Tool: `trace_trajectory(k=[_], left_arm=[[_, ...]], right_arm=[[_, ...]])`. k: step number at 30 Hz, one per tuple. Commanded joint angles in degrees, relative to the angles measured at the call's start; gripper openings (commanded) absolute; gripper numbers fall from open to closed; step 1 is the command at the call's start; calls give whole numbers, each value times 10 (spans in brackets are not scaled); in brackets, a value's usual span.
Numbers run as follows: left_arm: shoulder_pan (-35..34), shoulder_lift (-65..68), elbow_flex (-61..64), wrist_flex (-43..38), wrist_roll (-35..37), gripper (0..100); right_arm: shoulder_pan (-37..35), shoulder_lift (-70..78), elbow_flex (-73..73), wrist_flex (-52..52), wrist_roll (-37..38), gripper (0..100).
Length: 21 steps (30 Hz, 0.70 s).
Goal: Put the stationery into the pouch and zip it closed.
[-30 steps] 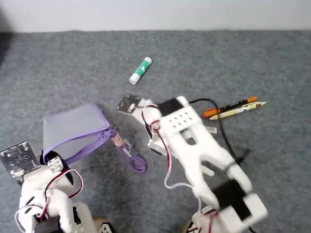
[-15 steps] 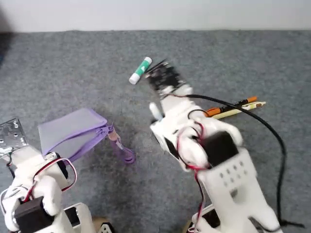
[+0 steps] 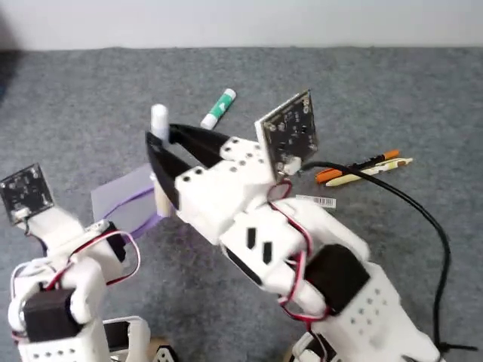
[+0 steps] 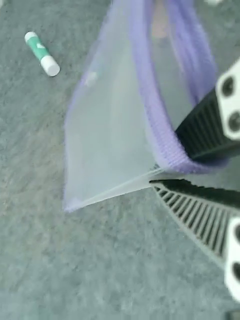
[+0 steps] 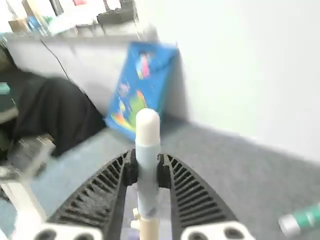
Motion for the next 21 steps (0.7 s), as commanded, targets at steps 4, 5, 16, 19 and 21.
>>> trace_trajectory(k=[4, 5, 16, 19, 21], left_arm=[[26, 80, -92, 27, 50, 13], [26, 89, -102, 27, 51, 13], [43, 115, -133, 27, 80, 13], [56, 115, -132, 27, 92, 13], [58, 115, -131, 27, 97, 13]], right_arm=[[-5, 44, -8, -92, 10, 8], [-5, 49, -8, -92, 13, 8], [-1, 101, -7, -95, 15, 28], [-2, 108, -7, -84, 15, 125], [-4, 108, -7, -72, 15, 191]])
